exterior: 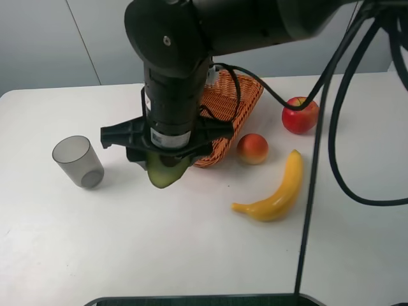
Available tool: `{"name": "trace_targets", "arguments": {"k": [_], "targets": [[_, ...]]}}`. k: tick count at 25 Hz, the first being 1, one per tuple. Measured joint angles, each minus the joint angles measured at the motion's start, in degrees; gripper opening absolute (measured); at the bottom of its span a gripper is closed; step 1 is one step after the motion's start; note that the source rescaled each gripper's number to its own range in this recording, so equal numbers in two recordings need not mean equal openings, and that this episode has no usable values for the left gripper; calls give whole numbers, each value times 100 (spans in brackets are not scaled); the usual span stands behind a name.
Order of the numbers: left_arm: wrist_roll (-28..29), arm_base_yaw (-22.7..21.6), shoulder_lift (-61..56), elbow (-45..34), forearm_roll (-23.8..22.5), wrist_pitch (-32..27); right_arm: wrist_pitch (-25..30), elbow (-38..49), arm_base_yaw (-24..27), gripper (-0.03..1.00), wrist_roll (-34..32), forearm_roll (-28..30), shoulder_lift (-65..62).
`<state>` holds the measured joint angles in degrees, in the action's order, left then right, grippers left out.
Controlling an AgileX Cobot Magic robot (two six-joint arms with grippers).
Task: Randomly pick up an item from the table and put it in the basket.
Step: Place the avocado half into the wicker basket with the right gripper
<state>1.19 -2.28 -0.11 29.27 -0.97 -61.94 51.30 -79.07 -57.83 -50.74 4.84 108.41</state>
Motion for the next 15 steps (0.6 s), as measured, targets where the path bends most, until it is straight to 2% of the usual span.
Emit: {"name": "trace_targets", "arguments": {"k": [6,10,15], "targets": [[0,0,0,0,0,0,-227,0,716,1,498,0,-23],[0,0,0,0,0,0,-839,0,1094,1,615,251,-23],[0,0,0,0,0,0,-1688,0,1400,1,631,893,42]]}}
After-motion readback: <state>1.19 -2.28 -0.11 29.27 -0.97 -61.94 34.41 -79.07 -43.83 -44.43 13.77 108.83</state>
